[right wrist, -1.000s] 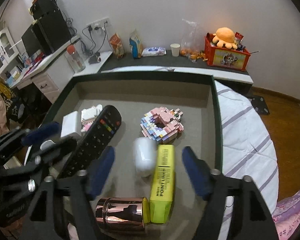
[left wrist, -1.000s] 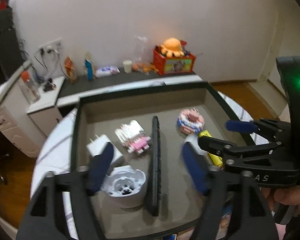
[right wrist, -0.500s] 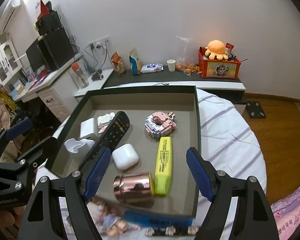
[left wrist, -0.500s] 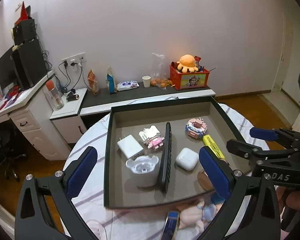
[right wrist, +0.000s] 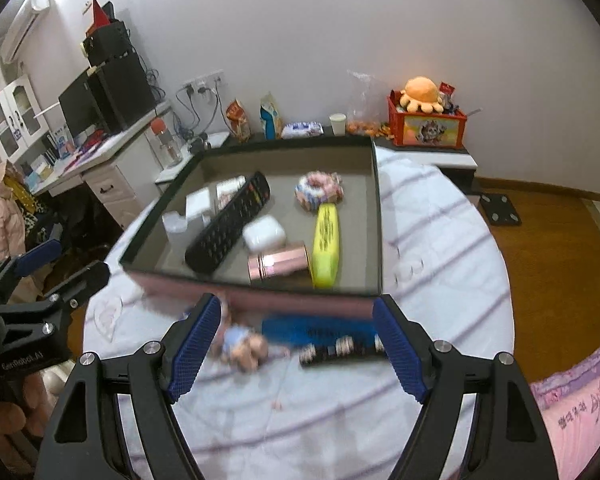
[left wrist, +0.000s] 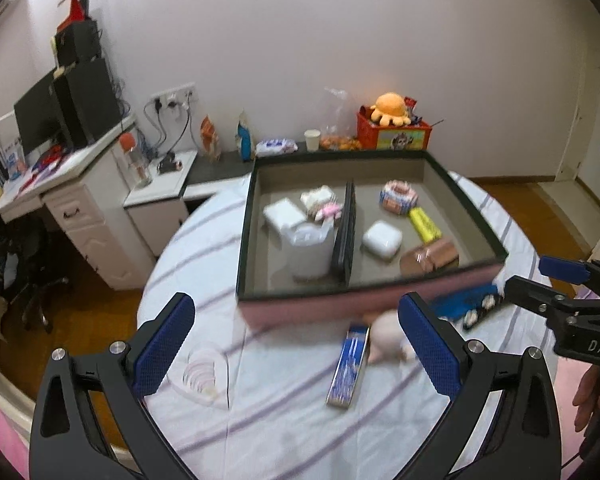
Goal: Organize rigid objects
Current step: 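Withdraw both tools from the box toward the remaining objects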
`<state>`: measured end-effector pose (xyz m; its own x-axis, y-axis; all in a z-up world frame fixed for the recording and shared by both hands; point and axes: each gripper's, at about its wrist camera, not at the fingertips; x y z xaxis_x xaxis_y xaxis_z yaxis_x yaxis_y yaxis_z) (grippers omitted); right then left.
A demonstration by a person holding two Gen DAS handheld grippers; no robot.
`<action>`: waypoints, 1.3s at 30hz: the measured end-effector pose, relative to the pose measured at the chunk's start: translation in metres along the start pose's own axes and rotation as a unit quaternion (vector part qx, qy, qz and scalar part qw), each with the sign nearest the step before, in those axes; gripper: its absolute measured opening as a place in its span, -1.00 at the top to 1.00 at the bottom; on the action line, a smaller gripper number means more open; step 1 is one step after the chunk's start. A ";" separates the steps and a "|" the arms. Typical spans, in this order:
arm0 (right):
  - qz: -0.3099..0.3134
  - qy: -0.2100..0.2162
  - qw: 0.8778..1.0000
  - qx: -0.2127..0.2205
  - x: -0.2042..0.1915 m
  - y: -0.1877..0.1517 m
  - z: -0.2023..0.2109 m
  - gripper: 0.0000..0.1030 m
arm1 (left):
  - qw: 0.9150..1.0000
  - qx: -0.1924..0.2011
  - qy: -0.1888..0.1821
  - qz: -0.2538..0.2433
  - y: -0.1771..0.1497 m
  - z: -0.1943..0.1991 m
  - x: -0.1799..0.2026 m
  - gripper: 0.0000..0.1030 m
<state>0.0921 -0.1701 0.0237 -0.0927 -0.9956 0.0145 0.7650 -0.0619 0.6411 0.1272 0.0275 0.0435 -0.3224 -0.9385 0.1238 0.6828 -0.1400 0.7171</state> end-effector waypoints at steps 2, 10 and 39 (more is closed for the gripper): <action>-0.003 0.000 1.000 -0.007 0.002 -0.010 0.001 -0.55 | 1.000 -0.008 -0.002 0.012 -0.010 0.001 -0.003 -0.99; -0.010 -0.003 0.999 -0.039 0.011 -0.046 -0.002 -0.55 | 0.999 -0.045 -0.004 0.028 -0.044 -0.005 -0.001 -0.99; -0.022 -0.043 0.996 -0.079 0.031 -0.048 -0.043 -0.55 | 0.994 -0.101 -0.025 0.020 -0.061 -0.073 -0.003 -0.99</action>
<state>0.0805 -0.2009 -0.0395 -0.1783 -0.9822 0.0595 0.8494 -0.1231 0.5132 0.1338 0.0156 -0.0509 -0.3211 -0.9285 0.1867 0.8121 -0.1686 0.5586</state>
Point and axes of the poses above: each gripper's, at about its wrist camera, not at the fingertips, and z roughly against the way its jaws point, x to its right, y to its top, and after that the axes turned 14 degrees about -y, right-handed
